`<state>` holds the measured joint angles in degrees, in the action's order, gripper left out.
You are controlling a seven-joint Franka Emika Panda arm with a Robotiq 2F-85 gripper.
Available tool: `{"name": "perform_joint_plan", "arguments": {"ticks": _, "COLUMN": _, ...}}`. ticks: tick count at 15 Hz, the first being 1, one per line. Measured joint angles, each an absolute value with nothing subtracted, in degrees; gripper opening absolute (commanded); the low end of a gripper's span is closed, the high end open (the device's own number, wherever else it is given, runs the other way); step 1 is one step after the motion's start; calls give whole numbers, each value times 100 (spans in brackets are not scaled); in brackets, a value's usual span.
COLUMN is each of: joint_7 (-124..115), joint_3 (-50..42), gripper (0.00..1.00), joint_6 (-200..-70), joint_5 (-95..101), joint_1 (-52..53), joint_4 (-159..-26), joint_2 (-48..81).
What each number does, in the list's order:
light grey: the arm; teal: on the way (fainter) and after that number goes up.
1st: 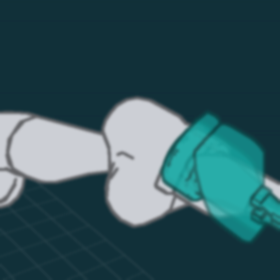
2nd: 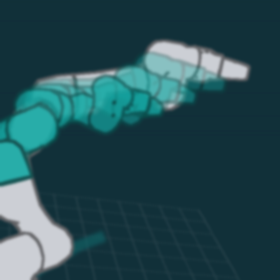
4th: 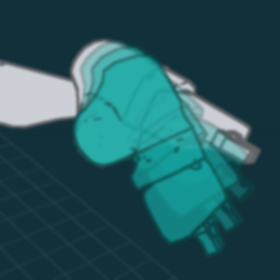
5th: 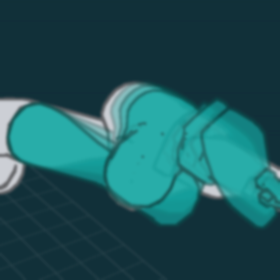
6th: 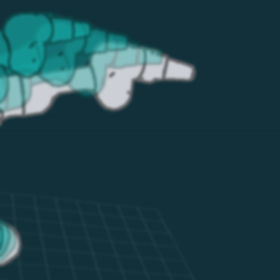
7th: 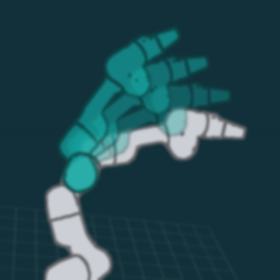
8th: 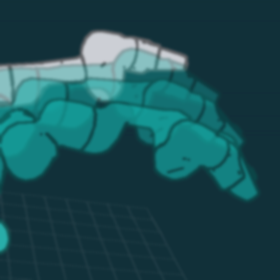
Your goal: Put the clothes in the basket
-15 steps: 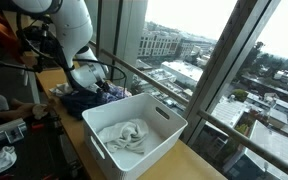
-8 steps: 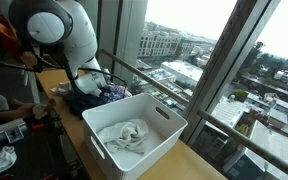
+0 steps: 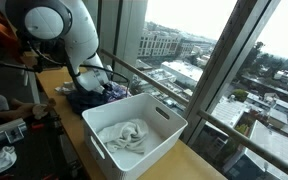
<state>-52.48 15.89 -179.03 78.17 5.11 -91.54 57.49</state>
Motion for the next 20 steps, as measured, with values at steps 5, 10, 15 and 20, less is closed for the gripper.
{"name": "perform_joint_plan", "arguments": {"ticks": 5, "joint_7": -5253, "joint_3": 1569, "gripper": 0, "joint_6": -17903, "joint_5": 7844, "joint_1": 408, "joint_4": -9508, "joint_2": 5206}}
{"name": "perform_joint_plan", "arguments": {"ticks": 10, "joint_7": -5377, "joint_3": 1542, "gripper": 0, "joint_6": -17903, "joint_5": 7984, "joint_1": 350, "joint_4": -10107, "joint_2": 4417}}
{"name": "perform_joint_plan", "arguments": {"ticks": 15, "joint_7": -5630, "joint_3": 1517, "gripper": 0, "joint_6": -17903, "joint_5": 8150, "joint_1": 183, "joint_4": -11001, "joint_2": 3199}}
{"name": "perform_joint_plan", "arguments": {"ticks": 20, "joint_7": -5699, "joint_3": 1503, "gripper": 0, "joint_6": -17903, "joint_5": 8155, "joint_1": -209, "joint_4": -12035, "joint_2": 1671}}
